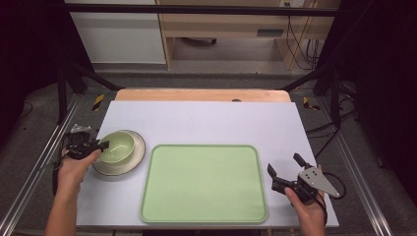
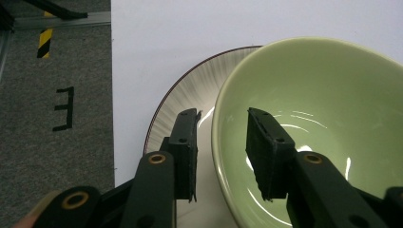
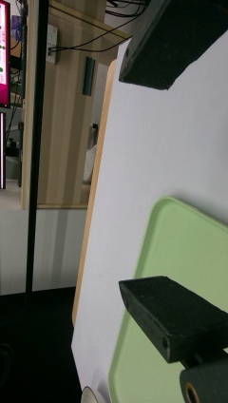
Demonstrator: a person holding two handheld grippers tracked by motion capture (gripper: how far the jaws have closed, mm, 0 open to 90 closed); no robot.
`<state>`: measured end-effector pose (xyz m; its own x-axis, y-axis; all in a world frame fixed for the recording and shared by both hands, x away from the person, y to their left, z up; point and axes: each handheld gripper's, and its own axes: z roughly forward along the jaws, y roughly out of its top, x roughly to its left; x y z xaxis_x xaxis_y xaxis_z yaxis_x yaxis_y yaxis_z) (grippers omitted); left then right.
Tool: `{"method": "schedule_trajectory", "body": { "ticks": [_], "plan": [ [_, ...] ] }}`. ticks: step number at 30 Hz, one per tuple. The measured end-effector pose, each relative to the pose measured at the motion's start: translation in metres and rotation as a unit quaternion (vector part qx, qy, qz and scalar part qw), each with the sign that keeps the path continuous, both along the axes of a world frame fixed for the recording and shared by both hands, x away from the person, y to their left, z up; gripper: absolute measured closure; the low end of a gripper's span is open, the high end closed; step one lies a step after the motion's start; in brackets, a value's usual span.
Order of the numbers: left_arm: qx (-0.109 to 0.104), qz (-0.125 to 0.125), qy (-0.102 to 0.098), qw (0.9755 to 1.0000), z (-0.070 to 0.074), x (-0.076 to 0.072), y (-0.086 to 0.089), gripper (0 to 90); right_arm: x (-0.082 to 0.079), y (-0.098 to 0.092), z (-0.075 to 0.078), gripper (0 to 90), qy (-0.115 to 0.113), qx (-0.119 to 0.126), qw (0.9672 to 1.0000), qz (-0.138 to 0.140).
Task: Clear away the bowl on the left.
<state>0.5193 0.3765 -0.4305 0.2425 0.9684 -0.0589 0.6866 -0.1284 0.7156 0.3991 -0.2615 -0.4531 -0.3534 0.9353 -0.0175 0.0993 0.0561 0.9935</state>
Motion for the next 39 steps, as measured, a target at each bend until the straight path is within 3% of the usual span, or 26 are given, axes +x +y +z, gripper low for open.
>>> {"method": "schedule_trajectory", "body": {
  "ticks": [31,39],
  "plan": [
    [-0.003,0.000,0.025,0.9997,-0.0038,0.0011,0.0022,77.1,0.0002,0.0008,-0.0009,4.2,0.009,0.001,1.0000,0.001],
    [0.010,-0.002,0.031,0.9995,-0.0052,0.0018,-0.0007,78.9,0.0003,0.0011,-0.0009,4.1,0.008,0.002,1.0000,0.003]
  ]
}}
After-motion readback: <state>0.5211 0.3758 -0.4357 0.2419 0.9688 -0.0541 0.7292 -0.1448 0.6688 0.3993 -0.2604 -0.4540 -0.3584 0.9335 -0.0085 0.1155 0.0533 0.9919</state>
